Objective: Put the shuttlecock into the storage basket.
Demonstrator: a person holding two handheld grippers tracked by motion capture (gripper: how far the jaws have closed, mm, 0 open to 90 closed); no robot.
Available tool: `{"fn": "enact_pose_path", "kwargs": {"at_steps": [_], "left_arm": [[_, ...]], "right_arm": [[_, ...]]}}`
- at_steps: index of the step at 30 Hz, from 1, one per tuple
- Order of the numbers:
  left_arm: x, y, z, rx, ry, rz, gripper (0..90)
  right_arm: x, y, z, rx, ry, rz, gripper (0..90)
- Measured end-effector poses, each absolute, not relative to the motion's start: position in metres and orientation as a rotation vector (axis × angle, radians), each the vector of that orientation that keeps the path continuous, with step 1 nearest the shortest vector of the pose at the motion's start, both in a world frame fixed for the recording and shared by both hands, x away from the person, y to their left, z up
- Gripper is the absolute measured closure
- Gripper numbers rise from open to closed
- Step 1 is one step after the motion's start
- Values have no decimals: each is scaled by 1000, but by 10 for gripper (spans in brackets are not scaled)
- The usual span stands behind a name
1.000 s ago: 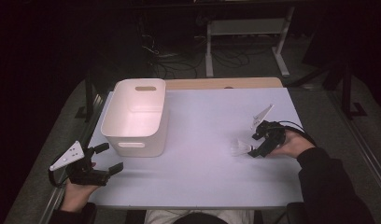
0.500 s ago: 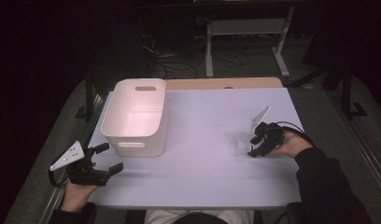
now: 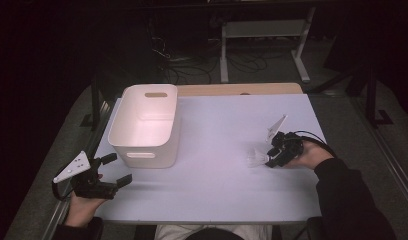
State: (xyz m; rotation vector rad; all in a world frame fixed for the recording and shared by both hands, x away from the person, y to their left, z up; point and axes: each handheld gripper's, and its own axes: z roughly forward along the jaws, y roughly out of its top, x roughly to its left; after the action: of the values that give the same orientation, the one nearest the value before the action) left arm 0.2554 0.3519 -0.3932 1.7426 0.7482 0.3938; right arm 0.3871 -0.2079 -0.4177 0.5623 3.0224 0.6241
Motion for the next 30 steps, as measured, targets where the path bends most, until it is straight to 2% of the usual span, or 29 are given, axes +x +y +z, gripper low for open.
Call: {"fn": "enact_pose_path", "kwargs": {"at_steps": [8, 30], "left_arm": [[255, 352, -393, 1742, 748, 393, 0], [255, 352, -393, 1741, 748, 394, 0]], "right_arm": [[387, -208, -419, 550, 3021, 615, 616], [385, -210, -412, 547, 3024, 661, 639]]}}
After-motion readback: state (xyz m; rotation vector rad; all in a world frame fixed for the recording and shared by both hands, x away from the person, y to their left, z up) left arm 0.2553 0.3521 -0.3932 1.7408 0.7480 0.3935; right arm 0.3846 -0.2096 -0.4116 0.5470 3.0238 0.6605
